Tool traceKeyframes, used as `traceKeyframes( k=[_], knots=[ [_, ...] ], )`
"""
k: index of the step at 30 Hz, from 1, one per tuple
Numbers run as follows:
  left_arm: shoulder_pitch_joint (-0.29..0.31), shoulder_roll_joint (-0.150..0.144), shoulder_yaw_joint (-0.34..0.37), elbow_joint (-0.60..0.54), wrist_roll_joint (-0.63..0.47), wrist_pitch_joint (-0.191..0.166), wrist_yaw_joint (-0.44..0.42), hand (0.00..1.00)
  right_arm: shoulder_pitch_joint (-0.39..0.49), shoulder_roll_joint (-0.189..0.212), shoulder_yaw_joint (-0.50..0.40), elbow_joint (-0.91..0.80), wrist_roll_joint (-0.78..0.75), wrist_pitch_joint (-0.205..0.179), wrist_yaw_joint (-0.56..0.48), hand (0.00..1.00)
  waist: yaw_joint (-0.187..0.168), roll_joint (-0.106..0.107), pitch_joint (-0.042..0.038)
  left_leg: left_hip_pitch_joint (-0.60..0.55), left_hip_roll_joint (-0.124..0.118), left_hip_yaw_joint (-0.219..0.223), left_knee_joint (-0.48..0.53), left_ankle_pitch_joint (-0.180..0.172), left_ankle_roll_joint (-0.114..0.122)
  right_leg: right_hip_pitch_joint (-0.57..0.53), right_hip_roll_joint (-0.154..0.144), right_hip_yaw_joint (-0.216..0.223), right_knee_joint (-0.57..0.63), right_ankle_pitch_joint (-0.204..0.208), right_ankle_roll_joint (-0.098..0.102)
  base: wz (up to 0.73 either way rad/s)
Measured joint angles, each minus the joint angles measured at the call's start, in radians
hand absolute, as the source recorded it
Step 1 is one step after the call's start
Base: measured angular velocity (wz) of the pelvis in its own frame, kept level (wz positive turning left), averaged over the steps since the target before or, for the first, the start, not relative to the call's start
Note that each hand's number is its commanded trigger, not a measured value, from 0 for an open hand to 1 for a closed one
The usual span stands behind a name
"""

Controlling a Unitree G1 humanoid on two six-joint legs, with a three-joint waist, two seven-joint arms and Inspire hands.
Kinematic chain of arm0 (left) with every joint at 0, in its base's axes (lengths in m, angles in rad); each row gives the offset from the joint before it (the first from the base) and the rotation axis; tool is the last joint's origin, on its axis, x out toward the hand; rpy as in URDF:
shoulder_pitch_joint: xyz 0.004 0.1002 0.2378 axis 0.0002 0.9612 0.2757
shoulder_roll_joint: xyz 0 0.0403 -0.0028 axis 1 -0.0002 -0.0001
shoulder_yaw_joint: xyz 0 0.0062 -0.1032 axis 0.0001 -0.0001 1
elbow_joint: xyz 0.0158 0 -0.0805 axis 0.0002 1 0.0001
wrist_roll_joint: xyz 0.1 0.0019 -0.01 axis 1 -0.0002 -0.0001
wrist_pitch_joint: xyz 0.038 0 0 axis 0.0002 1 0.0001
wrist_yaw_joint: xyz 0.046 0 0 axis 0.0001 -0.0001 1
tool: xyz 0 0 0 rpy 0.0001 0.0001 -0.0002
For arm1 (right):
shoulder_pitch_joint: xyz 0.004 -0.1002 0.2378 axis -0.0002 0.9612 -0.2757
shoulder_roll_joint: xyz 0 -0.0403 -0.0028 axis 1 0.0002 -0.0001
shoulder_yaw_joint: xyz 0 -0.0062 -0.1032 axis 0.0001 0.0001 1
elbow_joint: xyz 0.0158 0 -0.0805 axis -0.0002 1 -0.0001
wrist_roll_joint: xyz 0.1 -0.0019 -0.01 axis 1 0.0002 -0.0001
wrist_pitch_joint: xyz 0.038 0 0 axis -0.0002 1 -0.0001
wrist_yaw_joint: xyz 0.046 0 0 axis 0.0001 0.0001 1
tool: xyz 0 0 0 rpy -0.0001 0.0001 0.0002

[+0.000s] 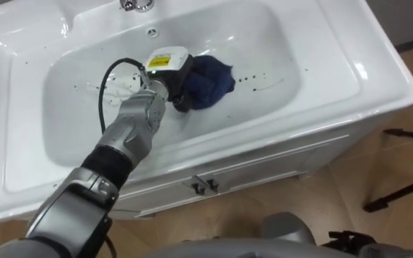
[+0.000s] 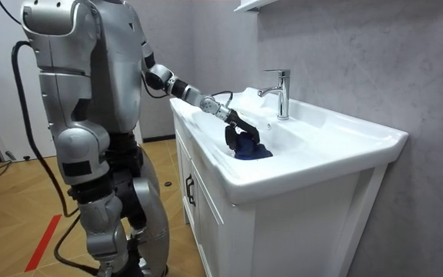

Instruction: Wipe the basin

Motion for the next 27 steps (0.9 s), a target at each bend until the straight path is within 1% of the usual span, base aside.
traceKeyframes(
  k=[2, 4, 6, 7, 9, 10, 14, 16, 18, 20, 22, 27],
  knots=[
    [-0.027, -0.002, -0.029, -0.005, -0.05, -0.001, 0.001, 1.0, -0.001, -0.001, 0.014, 0.002, 0.024, -0.001, -0.001, 0.0, -0.002, 0.001, 0.0, -0.005, 0.001, 0.005, 0.0, 0.001, 0.001, -0.006, 0.0, 0.0, 0.001, 0.0, 0.0, -0.02],
    [-0.057, -0.016, -0.05, -0.007, -0.094, -0.021, 0.003, 1.0, -0.01, -0.001, 0.024, 0.008, 0.026, -0.004, -0.001, 0.0, -0.006, 0.002, 0.0003, -0.013, 0.002, 0.012, 0.001, 0.001, 0.001, -0.016, 0.0, 0.004, 0.004, 0.0, 0.0, -0.02],
    [-0.069, -0.027, -0.051, -0.007, -0.111, -0.039, 0.003, 1.0, -0.013, -0.001, 0.026, 0.009, 0.024, -0.013, -0.004, 0.0, -0.009, 0.002, 0.0004, -0.013, 0.003, 0.018, 0.002, 0.001, 0.001, -0.018, 0.0, 0.009, 0.005, 0.0, 0.0, -0.06],
    [-0.075, -0.031, -0.056, -0.01, -0.11, -0.04, 0.004, 1.0, -0.013, -0.001, 0.027, 0.009, 0.021, -0.02, -0.008, 0.0, -0.014, 0.002, 0.0006, -0.016, 0.002, 0.018, 0.005, 0.001, 0.001, -0.019, 0.003, 0.01, 0.005, 0.0, 0.0, 0.0],
    [-0.089, -0.031, -0.068, -0.011, -0.11, -0.04, 0.004, 1.0, -0.015, -0.003, 0.04, 0.009, 0.021, -0.021, -0.013, 0.0, -0.015, 0.004, 0.0002, -0.024, 0.003, 0.02, 0.008, 0.001, 0.002, -0.026, 0.005, 0.009, 0.006, 0.0, 0.0, 0.02],
    [-0.093, -0.031, -0.069, -0.019, -0.109, -0.04, 0.005, 1.0, -0.019, -0.003, 0.043, 0.008, 0.023, -0.021, -0.02, 0.0, -0.016, 0.008, 0.0005, -0.035, 0.004, 0.02, 0.012, 0.001, 0.002, -0.032, 0.006, 0.008, 0.006, 0.001, 0.001, 0.06],
    [-0.1, -0.036, -0.077, -0.021, -0.11, -0.04, 0.025, 1.0, -0.038, -0.004, 0.051, 0.009, 0.025, -0.025, -0.043, 0.0, -0.017, 0.019, 0.0058, -0.04, 0.004, 0.024, 0.017, 0.001, 0.002, -0.034, 0.004, 0.006, 0.013, 0.002, 0.003, 0.03],
    [-0.1, -0.037, -0.089, -0.042, -0.112, -0.04, 0.038, 1.0, -0.04, -0.007, 0.074, 0.014, 0.026, -0.037, -0.055, 0.0, -0.021, 0.025, 0.0083, -0.043, 0.004, 0.024, 0.016, 0.002, 0.003, -0.036, 0.003, -0.001, 0.017, 0.002, 0.003, 0.09],
    [-0.101, -0.038, -0.091, -0.091, -0.112, -0.041, 0.038, 1.0, -0.047, -0.007, 0.076, 0.029, 0.026, -0.046, -0.056, 0.0, -0.024, 0.028, 0.009, -0.054, 0.004, 0.024, 0.015, 0.004, 0.007, -0.044, 0.003, -0.006, 0.016, 0.002, 0.003, 0.09],
    [-0.101, -0.046, -0.092, -0.134, -0.114, -0.05, 0.039, 1.0, -0.055, -0.008, 0.081, 0.034, 0.032, -0.048, -0.056, 0.0, -0.025, 0.029, 0.0094, -0.058, 0.004, 0.022, 0.016, 0.006, 0.009, -0.044, -0.003, -0.006, 0.018, 0.002, 0.003, 0.02],
    [-0.101, -0.05, -0.092, -0.168, -0.142, -0.063, 0.041, 1.0, -0.056, -0.012, 0.081, 0.04, 0.057, -0.058, -0.059, 0.0, -0.025, 0.032, 0.0098, -0.057, 0.004, 0.021, 0.019, 0.006, 0.009, -0.04, -0.005, -0.008, 0.019, 0.002, 0.003, 0.02],
    [-0.101, -0.054, -0.092, -0.176, -0.151, -0.066, 0.041, 1.0, -0.061, -0.016, 0.081, 0.043, 0.066, -0.058, -0.066, 0.0, -0.025, 0.033, 0.0101, -0.058, 0.003, 0.021, 0.021, 0.006, 0.009, -0.04, -0.008, -0.015, 0.017, 0.002, 0.003, 0.02]
  ],
)
